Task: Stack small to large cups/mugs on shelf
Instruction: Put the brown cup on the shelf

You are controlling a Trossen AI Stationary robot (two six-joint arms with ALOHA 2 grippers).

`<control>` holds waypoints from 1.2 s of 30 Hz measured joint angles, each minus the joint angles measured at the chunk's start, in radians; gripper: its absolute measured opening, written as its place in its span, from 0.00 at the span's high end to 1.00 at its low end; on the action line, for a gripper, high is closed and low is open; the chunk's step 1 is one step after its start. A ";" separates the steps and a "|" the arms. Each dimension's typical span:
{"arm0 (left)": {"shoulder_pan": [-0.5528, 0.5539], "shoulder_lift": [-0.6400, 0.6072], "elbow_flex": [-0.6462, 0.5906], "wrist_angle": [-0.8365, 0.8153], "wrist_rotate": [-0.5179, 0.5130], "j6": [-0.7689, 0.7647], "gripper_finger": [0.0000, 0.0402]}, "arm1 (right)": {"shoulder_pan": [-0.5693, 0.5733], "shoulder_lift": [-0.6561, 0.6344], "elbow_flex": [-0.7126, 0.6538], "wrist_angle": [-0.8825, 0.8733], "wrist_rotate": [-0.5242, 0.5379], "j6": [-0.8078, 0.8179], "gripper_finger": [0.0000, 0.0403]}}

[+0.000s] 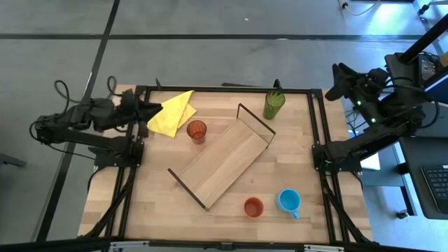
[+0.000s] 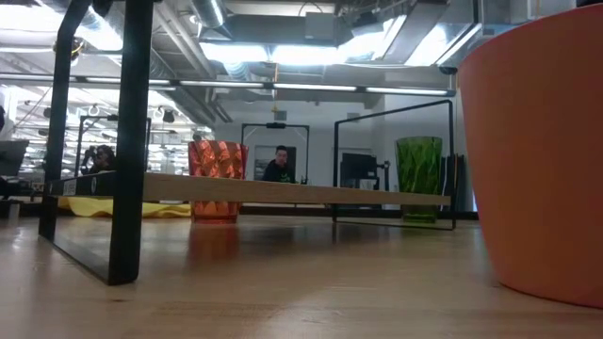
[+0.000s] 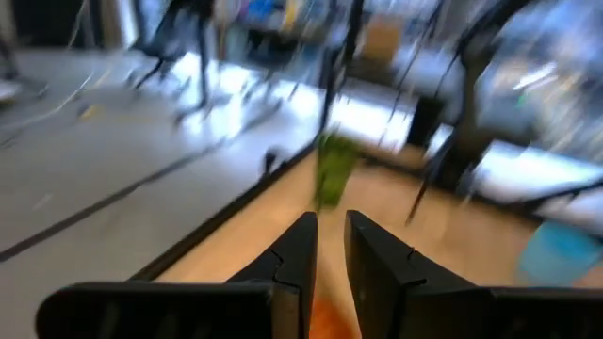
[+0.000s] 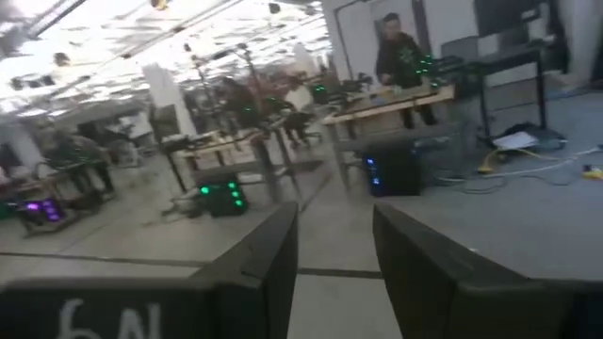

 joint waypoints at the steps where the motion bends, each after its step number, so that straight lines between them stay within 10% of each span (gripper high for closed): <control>1: 0.009 0.022 0.019 -0.040 0.003 -0.001 0.87 | 0.000 0.009 0.000 0.000 0.026 0.018 0.65; 6: 0.074 0.125 0.059 -0.149 0.032 0.034 0.87 | -0.009 0.051 0.001 -0.027 0.103 -0.008 0.65; 18: 0.412 0.416 0.322 -0.237 0.356 0.167 0.87 | -0.062 0.062 0.045 0.040 -0.514 0.030 0.65; 25: 0.618 0.619 0.494 -0.407 0.467 0.319 0.87 | -0.134 0.121 0.081 0.090 -0.260 -0.082 0.65; 36: 0.720 0.886 0.500 -0.443 0.805 0.434 0.87 | -0.213 0.089 0.104 -0.276 -0.120 0.288 0.65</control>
